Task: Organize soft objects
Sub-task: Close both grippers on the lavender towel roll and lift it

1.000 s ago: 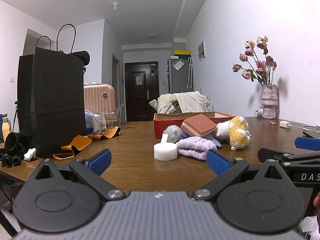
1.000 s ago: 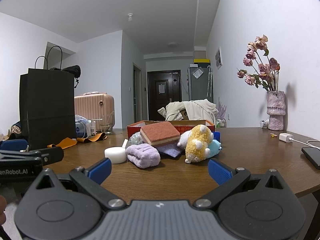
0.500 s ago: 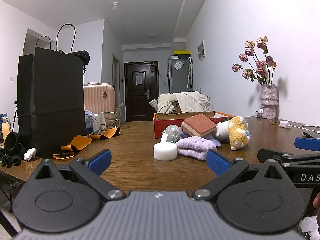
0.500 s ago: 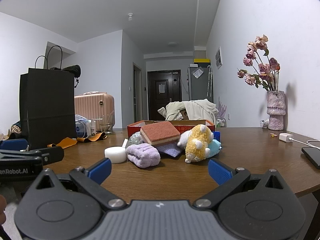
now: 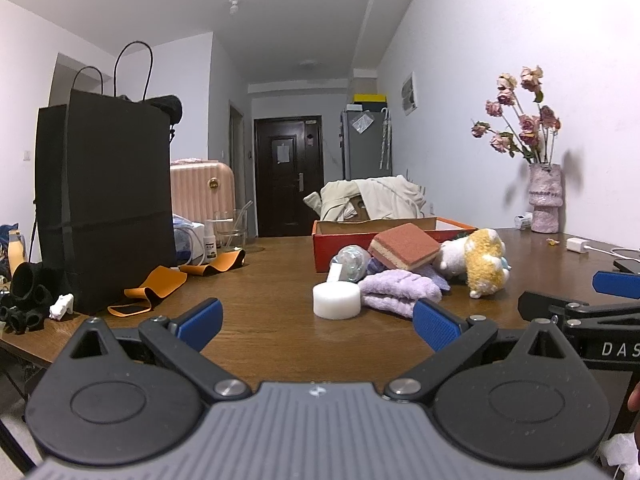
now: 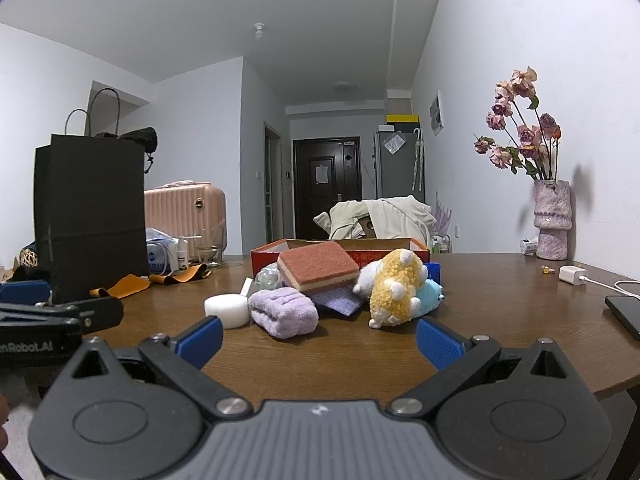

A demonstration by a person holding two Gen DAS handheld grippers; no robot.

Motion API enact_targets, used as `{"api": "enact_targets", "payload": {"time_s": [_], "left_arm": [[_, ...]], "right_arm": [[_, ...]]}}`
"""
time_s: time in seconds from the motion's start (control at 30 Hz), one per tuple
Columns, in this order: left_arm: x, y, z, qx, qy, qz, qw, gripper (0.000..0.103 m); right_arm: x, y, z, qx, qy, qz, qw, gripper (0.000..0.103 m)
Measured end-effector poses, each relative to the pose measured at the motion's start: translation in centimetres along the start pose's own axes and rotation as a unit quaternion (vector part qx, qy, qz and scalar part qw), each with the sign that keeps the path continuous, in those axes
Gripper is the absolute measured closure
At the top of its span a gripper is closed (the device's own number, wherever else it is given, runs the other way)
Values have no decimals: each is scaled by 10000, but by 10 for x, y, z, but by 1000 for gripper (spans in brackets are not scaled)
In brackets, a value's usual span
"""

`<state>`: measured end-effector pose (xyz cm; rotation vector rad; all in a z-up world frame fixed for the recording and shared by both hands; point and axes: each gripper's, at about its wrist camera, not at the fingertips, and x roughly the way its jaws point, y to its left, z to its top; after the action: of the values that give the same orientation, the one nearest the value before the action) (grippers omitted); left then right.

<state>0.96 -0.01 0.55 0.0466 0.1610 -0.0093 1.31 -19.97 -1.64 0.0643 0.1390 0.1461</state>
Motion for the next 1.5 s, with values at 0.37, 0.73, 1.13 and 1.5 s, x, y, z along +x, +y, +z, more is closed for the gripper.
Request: {"api": "enact_targets", "payload": {"time_s": [0.37,0.73,1.13,1.5], "left_arm": [[73,9,12,3,636,-77,9979,0],[166,16,30,-38,1227,-307,9920,0],[201,29,34,-186,1708,-207,9849,1],[186,-8,41,-752,2015,-2073,9544,19]], "right_arm": [[70,-3,19,-66,442,56,9990,0],[159,-14,34,356,1386,590,9879,2],[220,-7,26,72,2315,1303,9641,64],[151,-93,43,362,2347,1307,9626,27]]}}
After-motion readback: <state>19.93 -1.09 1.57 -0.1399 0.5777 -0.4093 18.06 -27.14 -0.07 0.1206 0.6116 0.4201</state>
